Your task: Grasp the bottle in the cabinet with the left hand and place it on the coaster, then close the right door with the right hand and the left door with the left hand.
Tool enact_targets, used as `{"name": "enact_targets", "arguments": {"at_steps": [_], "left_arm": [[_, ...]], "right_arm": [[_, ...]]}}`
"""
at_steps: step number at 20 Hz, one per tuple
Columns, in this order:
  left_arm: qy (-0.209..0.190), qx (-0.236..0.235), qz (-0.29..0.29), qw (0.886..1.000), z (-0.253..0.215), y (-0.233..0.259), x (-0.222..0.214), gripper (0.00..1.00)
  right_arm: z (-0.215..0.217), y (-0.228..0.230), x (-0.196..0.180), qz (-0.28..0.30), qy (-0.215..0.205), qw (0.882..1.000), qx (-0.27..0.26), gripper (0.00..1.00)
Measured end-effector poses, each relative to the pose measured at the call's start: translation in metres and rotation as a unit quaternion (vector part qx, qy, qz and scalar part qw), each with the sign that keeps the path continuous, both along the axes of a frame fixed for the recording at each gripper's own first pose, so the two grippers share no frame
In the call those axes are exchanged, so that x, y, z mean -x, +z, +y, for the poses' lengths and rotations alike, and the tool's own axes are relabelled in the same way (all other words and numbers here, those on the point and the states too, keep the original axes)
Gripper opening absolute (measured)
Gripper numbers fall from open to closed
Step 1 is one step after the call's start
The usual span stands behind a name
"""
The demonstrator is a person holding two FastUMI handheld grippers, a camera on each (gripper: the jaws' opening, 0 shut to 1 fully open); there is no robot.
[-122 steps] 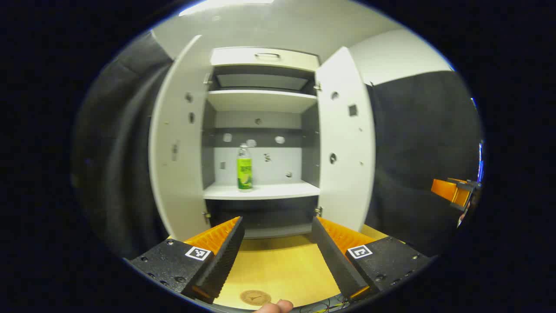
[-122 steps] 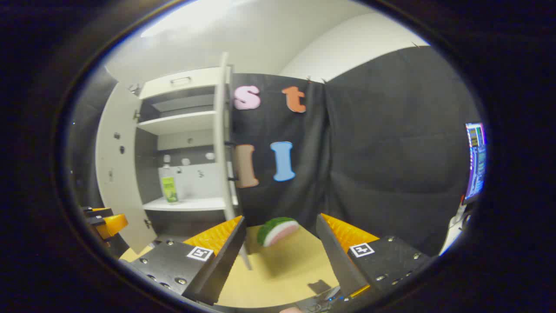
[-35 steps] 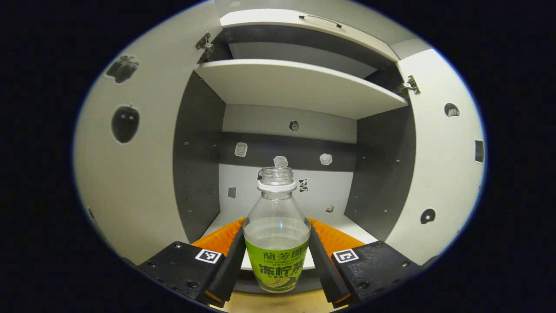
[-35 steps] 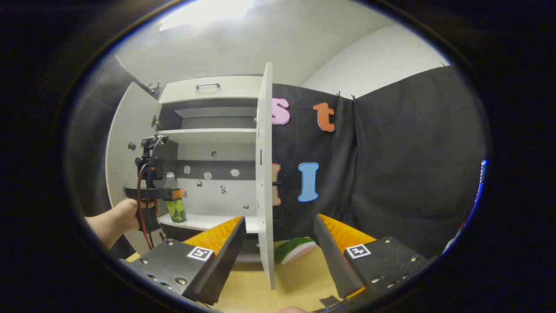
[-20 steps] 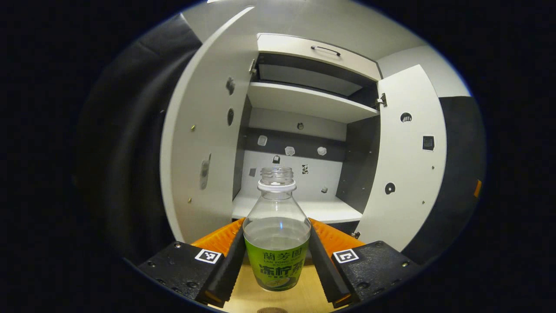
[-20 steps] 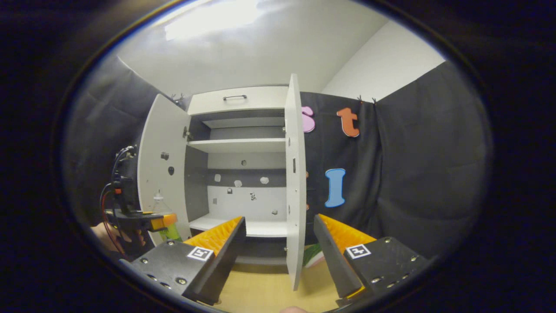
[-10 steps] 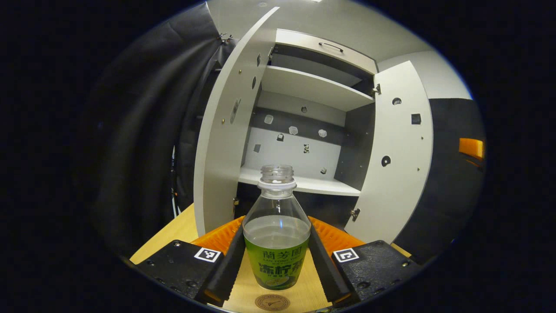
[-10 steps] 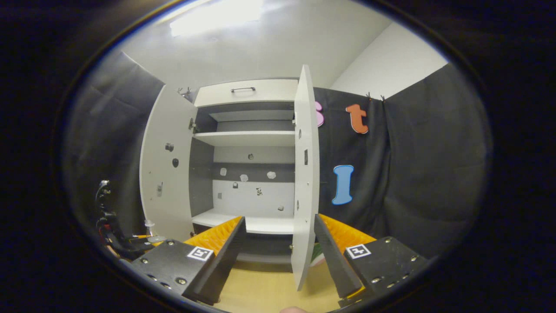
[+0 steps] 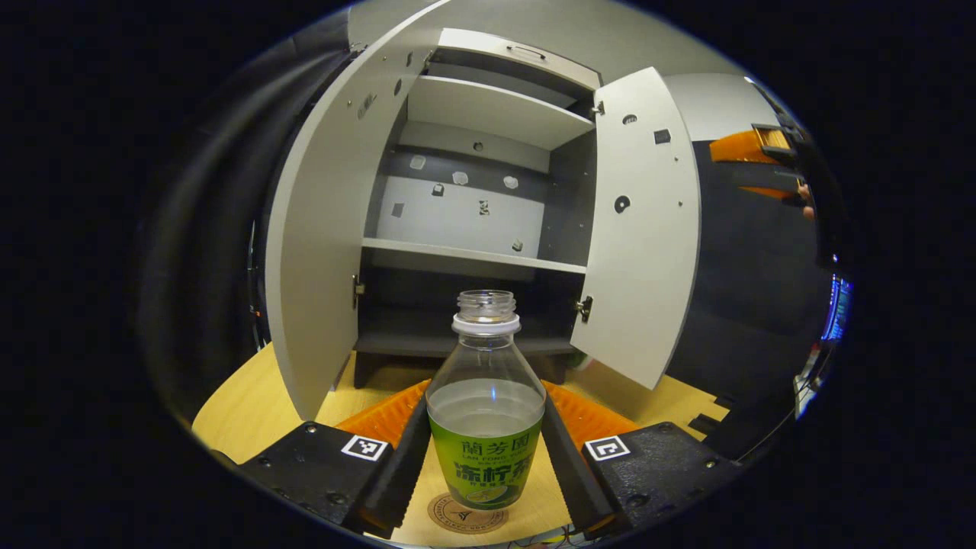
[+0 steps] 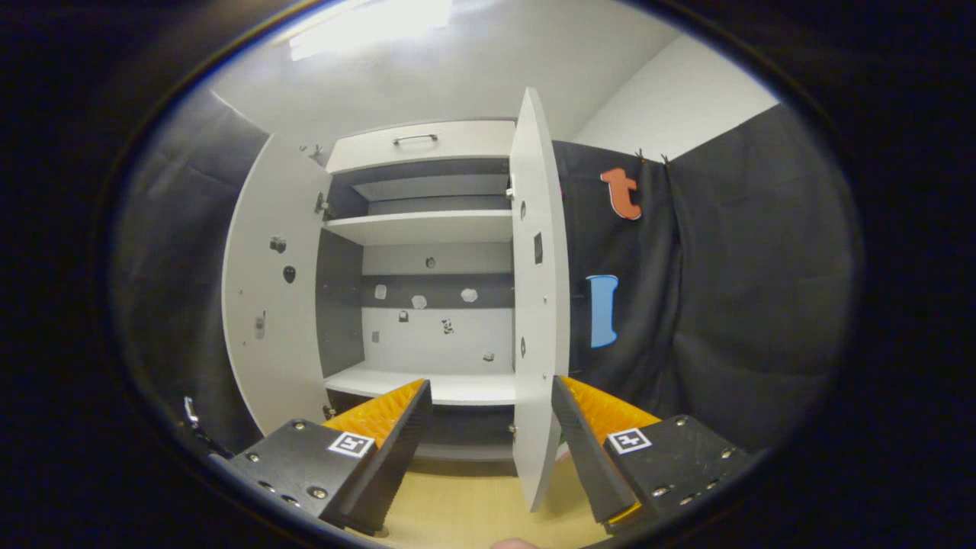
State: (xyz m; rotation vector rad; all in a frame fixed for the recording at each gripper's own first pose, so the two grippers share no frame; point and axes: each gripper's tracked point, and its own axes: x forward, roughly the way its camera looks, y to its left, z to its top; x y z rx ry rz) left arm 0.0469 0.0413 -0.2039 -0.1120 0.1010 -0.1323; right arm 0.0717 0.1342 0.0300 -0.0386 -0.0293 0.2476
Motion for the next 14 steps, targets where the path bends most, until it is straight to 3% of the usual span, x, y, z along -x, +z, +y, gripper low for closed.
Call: {"name": "enact_targets", "arguments": {"at_steps": [6,9,14], "left_arm": [[0.003,-0.002,0.056,0.998,0.001,-0.070,-0.002,0.81],[0.003,-0.018,0.069,0.997,-0.004,-0.083,0.004,0.81],[-0.002,-0.060,0.084,0.995,-0.006,-0.087,0.008,0.89]], "right_arm": [[0.007,-0.037,-0.016,0.027,0.009,1.000,0.008,0.96],[0.009,-0.060,-0.022,0.058,0.006,0.998,0.006,0.96],[0.018,-0.054,-0.019,0.042,0.030,0.999,0.003,0.96]]}}
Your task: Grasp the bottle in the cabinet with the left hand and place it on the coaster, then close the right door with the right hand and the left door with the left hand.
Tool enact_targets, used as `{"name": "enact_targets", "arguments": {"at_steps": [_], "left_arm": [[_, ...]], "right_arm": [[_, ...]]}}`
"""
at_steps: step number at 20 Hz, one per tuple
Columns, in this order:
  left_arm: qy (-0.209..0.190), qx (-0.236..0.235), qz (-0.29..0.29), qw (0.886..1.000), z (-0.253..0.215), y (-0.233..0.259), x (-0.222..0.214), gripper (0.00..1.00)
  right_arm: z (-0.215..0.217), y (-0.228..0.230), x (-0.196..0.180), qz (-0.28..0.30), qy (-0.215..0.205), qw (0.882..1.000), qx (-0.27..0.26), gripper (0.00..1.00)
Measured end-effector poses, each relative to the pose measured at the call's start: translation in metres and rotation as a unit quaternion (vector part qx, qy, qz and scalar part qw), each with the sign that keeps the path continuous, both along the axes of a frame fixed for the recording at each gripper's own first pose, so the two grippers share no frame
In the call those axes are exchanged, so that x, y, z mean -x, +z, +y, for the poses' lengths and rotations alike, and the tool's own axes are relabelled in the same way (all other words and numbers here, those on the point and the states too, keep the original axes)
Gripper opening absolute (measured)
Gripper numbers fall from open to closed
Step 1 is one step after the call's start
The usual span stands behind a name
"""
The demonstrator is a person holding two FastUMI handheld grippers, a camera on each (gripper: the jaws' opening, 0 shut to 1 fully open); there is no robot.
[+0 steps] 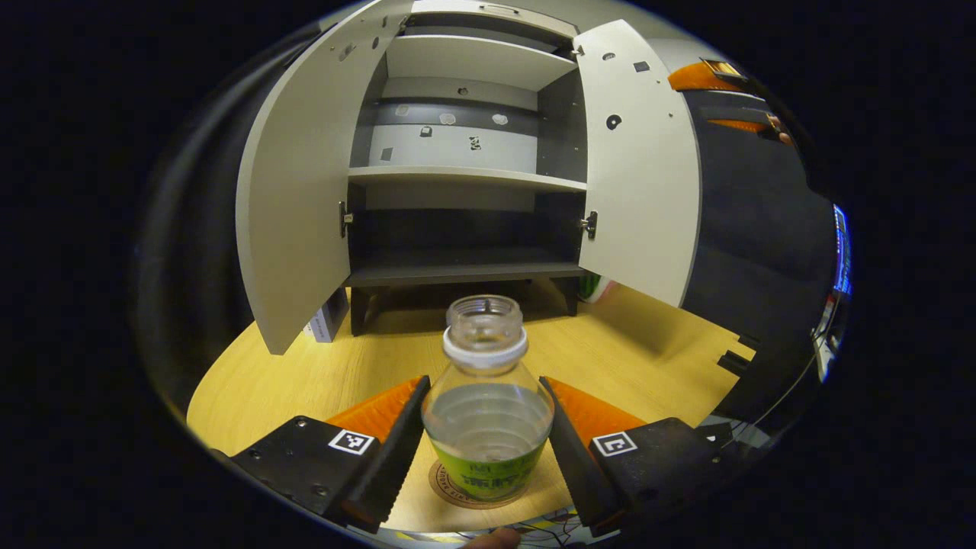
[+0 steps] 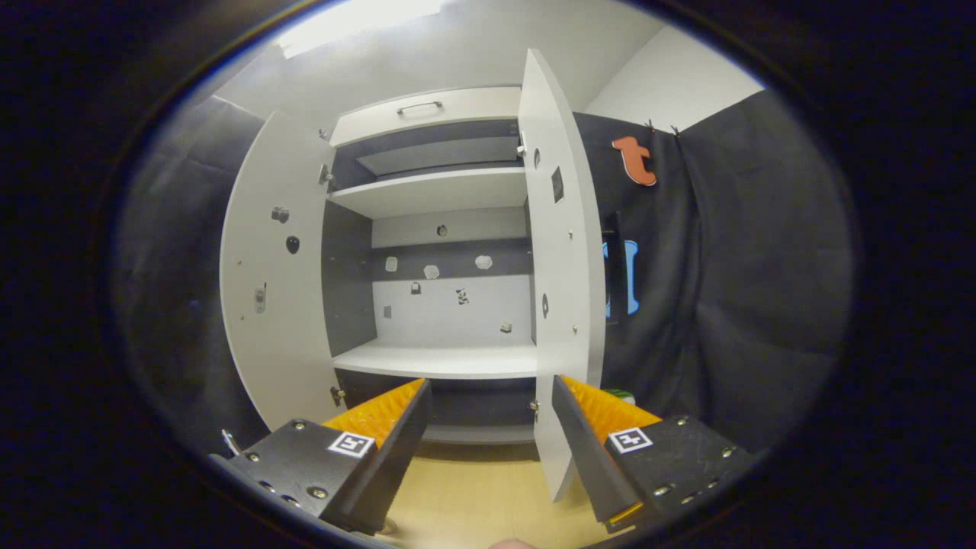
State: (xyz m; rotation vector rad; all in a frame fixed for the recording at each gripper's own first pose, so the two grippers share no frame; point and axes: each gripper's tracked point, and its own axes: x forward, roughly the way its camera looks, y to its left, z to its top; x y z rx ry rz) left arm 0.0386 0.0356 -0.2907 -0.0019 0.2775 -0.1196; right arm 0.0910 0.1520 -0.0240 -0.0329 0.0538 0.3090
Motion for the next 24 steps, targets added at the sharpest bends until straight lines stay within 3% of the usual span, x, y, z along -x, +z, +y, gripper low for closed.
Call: {"name": "enact_targets", "arguments": {"at_steps": [5,11,15,19,24], "left_arm": [[-0.013,-0.017,0.003,1.000,-0.006,0.002,0.003,0.90],[0.009,-0.018,0.008,1.000,-0.002,0.023,0.003,0.94],[0.007,0.003,0.001,1.000,-0.010,0.068,0.003,0.96],[-0.020,-0.001,-0.036,0.999,-0.027,0.128,0.000,0.96],[-0.039,0.012,-0.077,0.996,-0.043,0.203,-0.004,0.96]], "right_arm": [[-0.014,0.002,0.003,0.000,-0.006,1.000,0.009,0.96],[-0.044,0.011,0.010,0.000,-0.027,1.000,0.009,0.96],[-0.069,0.023,0.014,-0.006,-0.039,0.999,-0.006,0.96],[-0.105,0.039,0.012,-0.008,-0.066,0.997,-0.026,0.96],[-0.165,0.062,-0.004,-0.026,-0.108,0.994,-0.013,0.96]]}}
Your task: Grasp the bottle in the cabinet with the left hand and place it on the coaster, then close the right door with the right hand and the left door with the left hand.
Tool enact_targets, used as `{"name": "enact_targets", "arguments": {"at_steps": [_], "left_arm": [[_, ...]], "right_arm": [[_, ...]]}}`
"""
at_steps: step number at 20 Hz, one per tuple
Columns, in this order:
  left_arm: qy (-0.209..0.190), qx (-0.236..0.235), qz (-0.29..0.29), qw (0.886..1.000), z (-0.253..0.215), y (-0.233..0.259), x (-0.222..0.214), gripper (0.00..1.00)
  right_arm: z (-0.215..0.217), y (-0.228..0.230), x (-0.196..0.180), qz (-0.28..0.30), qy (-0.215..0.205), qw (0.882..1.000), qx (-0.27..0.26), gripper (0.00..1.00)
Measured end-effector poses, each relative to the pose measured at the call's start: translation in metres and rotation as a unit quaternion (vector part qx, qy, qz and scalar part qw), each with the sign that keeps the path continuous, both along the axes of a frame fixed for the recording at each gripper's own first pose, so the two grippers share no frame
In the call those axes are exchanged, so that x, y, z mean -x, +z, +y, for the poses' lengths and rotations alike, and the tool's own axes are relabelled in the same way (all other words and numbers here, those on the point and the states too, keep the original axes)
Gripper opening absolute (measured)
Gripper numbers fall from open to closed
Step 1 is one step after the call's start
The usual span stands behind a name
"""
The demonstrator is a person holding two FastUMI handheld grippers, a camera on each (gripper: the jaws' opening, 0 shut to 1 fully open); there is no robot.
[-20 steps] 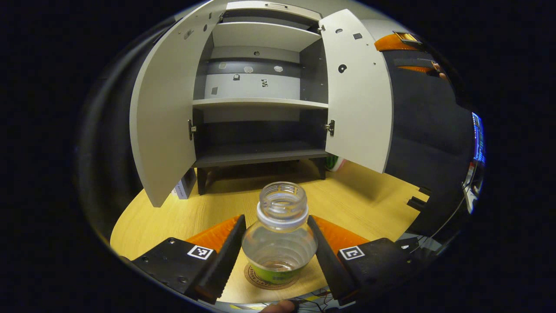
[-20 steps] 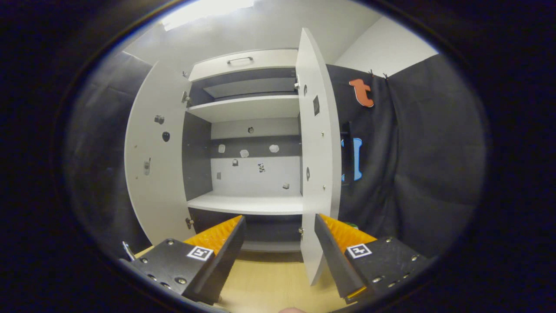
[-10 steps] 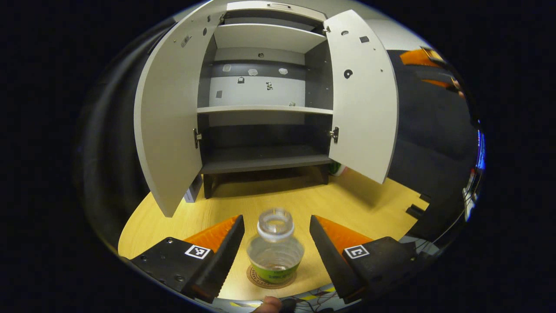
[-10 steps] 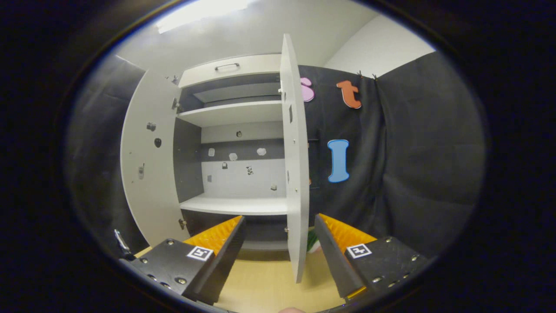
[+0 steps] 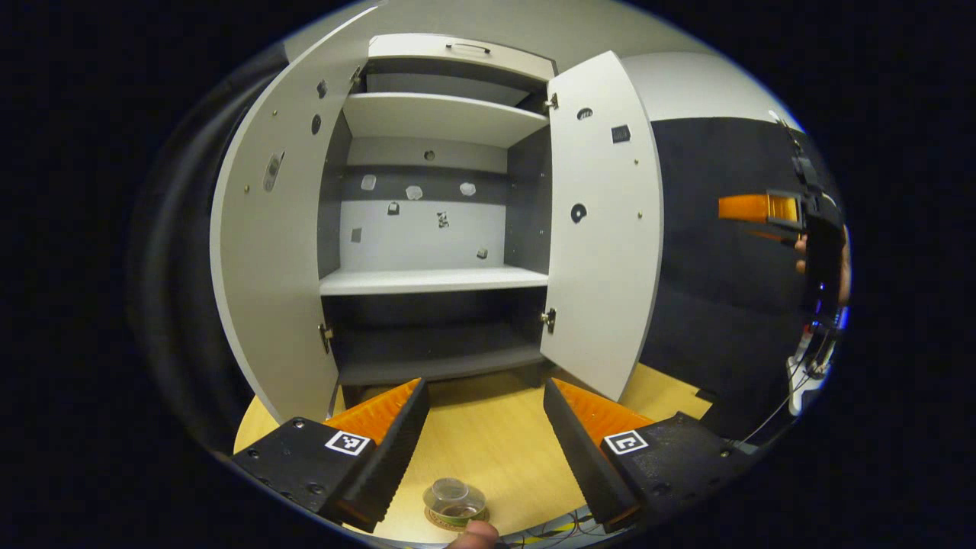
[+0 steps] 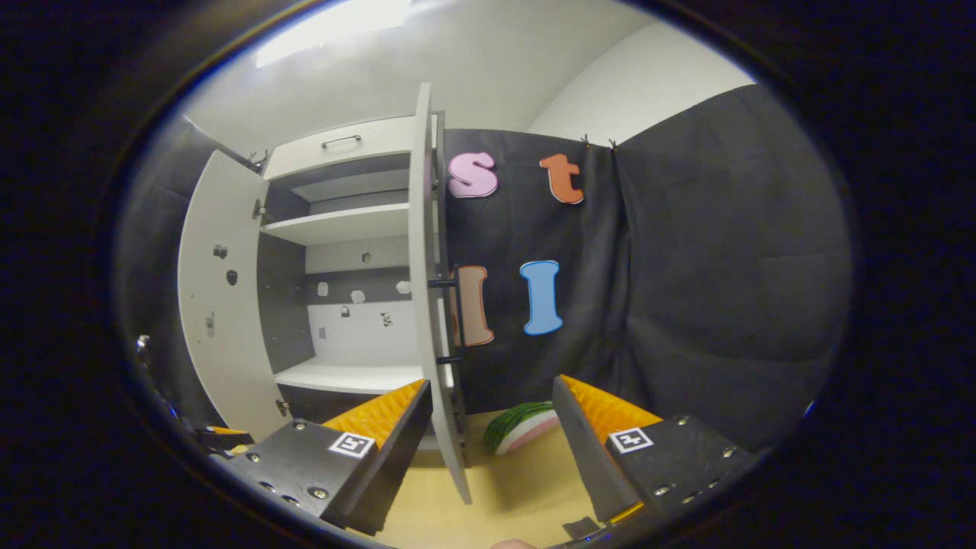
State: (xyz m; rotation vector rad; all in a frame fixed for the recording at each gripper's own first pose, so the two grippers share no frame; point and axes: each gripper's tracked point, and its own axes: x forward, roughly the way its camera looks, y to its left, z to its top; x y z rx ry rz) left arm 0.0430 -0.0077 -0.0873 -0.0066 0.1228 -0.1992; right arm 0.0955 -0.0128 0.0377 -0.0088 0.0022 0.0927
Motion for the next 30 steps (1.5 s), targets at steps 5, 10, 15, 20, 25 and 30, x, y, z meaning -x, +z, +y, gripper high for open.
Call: {"name": "enact_targets", "arguments": {"at_steps": [5,10,15,20,25,30], "left_arm": [[0.004,0.002,-0.047,0.999,0.000,0.081,-0.009,0.96],[0.006,0.032,-0.099,0.995,0.008,0.156,-0.007,0.95],[0.040,0.048,-0.127,0.990,0.040,0.205,-0.005,0.95],[0.071,0.047,-0.137,0.987,0.081,0.221,0.011,0.95],[0.112,0.050,-0.119,0.985,0.126,0.202,0.032,0.93],[0.132,0.065,-0.115,0.982,0.163,0.199,0.055,0.96]], "right_arm": [[-0.055,0.023,-0.025,-0.019,-0.029,0.999,0.023,0.93],[-0.094,0.031,-0.060,-0.024,-0.050,0.996,0.070,0.93],[-0.073,0.032,-0.113,-0.007,-0.019,0.996,0.082,0.96],[-0.036,0.025,-0.151,0.020,-0.004,0.998,0.061,0.96],[0.021,0.037,-0.165,0.006,0.052,0.998,0.043,0.97],[0.050,0.043,-0.159,0.012,0.077,0.996,0.039,0.86]]}}
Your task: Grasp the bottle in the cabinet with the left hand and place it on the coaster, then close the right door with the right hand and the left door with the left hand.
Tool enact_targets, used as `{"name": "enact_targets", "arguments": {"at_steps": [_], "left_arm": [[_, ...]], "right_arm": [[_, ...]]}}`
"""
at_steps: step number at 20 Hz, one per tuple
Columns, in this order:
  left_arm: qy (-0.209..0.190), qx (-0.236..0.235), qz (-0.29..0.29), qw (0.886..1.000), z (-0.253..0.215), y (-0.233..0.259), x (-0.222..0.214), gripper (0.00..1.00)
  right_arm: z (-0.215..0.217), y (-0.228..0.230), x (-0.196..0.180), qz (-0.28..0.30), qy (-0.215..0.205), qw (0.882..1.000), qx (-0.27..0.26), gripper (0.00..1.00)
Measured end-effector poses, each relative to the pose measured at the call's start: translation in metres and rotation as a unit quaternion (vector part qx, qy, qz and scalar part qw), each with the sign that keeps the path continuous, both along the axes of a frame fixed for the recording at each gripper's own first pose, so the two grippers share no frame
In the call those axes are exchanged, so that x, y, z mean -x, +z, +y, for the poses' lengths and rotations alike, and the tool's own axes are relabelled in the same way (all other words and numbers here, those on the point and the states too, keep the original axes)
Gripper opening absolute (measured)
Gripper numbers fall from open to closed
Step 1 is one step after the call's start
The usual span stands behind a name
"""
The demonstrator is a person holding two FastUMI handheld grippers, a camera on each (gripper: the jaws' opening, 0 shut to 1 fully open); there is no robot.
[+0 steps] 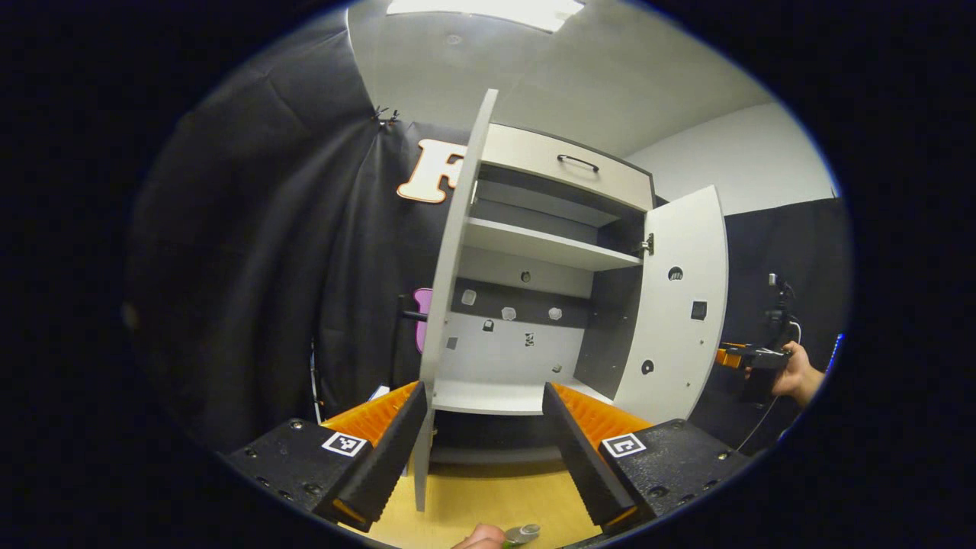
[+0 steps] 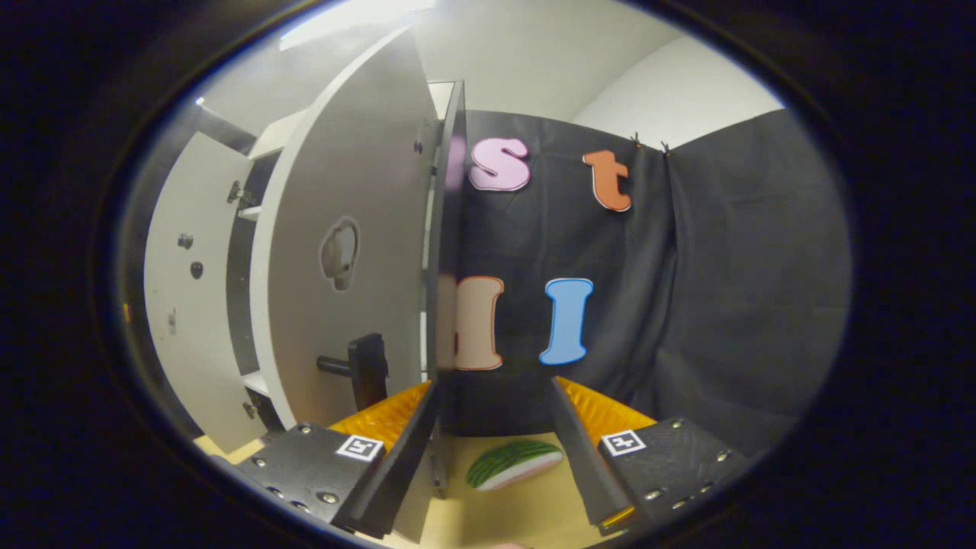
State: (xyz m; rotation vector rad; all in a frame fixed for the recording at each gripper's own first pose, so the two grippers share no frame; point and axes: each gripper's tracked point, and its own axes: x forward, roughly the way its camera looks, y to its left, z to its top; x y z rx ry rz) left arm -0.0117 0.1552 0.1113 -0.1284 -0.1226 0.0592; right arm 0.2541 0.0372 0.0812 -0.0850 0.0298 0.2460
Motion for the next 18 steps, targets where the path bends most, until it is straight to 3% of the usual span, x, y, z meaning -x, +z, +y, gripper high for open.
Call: {"name": "enact_targets", "arguments": {"at_steps": [3,5,7,8,9,10,11,13,18], "left_arm": [[0.017,-0.005,0.006,1.000,0.017,-0.001,0.008,0.92],[0.020,-0.008,0.013,1.000,0.022,-0.004,0.011,0.96],[0.020,-0.023,0.020,0.999,0.025,-0.007,0.013,0.96],[0.024,-0.033,0.021,0.999,0.028,-0.007,0.013,0.92],[0.027,-0.042,0.025,0.998,0.031,-0.009,0.014,0.96],[0.031,-0.051,0.026,0.998,0.033,-0.010,0.014,0.93],[0.037,-0.055,0.023,0.998,0.037,-0.009,0.014,0.93],[0.049,-0.047,0.021,0.997,0.045,-0.011,0.015,0.96],[0.035,0.005,0.031,0.999,0.057,-0.023,0.006,0.96]], "right_arm": [[0.020,0.000,0.007,-0.002,0.008,1.000,0.007,0.89],[0.034,-0.001,0.011,-0.003,0.009,1.000,0.010,0.85],[0.047,-0.002,0.013,-0.002,0.015,1.000,0.018,0.89],[0.055,-0.002,0.015,-0.007,0.018,1.000,0.024,0.89],[0.061,-0.001,0.016,-0.013,0.020,0.999,0.031,0.85],[0.063,0.000,0.017,-0.018,0.019,0.999,0.035,0.85],[0.066,-0.001,0.019,-0.020,0.018,0.999,0.034,0.89],[0.071,-0.004,0.021,-0.016,0.015,0.999,0.025,0.89],[0.090,-0.008,0.021,-0.004,0.017,1.000,0.003,0.89]]}}
